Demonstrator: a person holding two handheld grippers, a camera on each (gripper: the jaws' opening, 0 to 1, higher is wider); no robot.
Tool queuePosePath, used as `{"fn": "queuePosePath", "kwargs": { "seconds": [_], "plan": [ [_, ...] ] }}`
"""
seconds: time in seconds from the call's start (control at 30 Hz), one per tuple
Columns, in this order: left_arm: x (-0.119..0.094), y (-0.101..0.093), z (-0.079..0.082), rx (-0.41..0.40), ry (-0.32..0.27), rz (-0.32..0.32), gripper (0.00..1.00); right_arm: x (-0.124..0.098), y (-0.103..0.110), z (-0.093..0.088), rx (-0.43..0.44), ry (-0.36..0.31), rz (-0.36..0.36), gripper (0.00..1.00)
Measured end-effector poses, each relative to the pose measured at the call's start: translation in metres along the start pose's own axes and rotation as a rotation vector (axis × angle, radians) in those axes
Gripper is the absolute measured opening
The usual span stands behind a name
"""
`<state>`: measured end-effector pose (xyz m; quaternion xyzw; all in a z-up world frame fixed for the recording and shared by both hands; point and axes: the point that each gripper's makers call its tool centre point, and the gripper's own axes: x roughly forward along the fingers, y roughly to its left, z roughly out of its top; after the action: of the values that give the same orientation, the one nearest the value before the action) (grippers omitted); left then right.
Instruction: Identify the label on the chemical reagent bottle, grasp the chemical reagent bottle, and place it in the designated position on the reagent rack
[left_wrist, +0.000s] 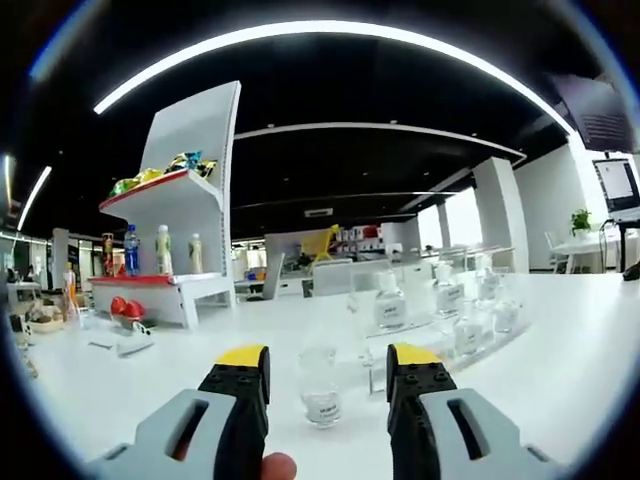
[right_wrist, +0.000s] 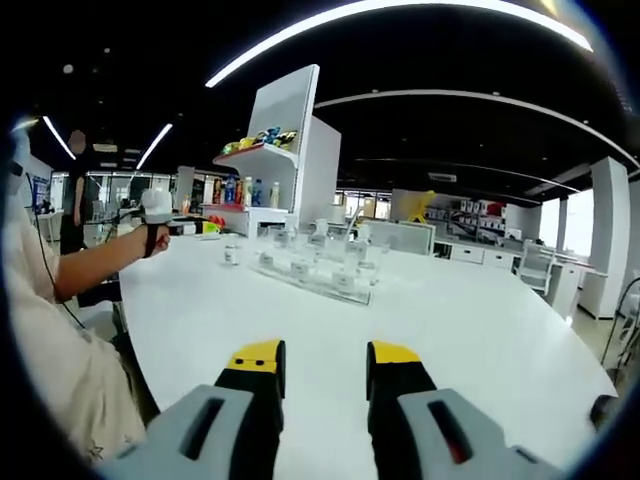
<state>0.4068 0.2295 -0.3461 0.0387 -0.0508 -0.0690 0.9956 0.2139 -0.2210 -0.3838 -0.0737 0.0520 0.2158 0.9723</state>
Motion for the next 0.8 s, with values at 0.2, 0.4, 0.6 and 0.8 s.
{"fn": "queuePosePath", "kwargs": {
  "seconds": [0.2,0.4,0.6,0.8],
  "plan": [
    [0.012,0.0,-0.008,0.007,0.011,0.018,0.47,0.002,-0.003,-0.002,0.005,0.005,-0.004,0.32],
    [0.023,0.003,-0.015,0.016,0.016,0.045,0.47,0.005,-0.003,-0.006,0.007,0.013,-0.001,0.32],
    [0.035,0.008,-0.018,0.042,-0.003,0.072,0.47,0.004,-0.005,-0.005,0.008,0.011,-0.006,0.32],
    [0.036,0.007,-0.019,0.052,-0.011,0.084,0.47,0.002,-0.009,-0.004,0.01,0.009,-0.02,0.32]
  ]
}}
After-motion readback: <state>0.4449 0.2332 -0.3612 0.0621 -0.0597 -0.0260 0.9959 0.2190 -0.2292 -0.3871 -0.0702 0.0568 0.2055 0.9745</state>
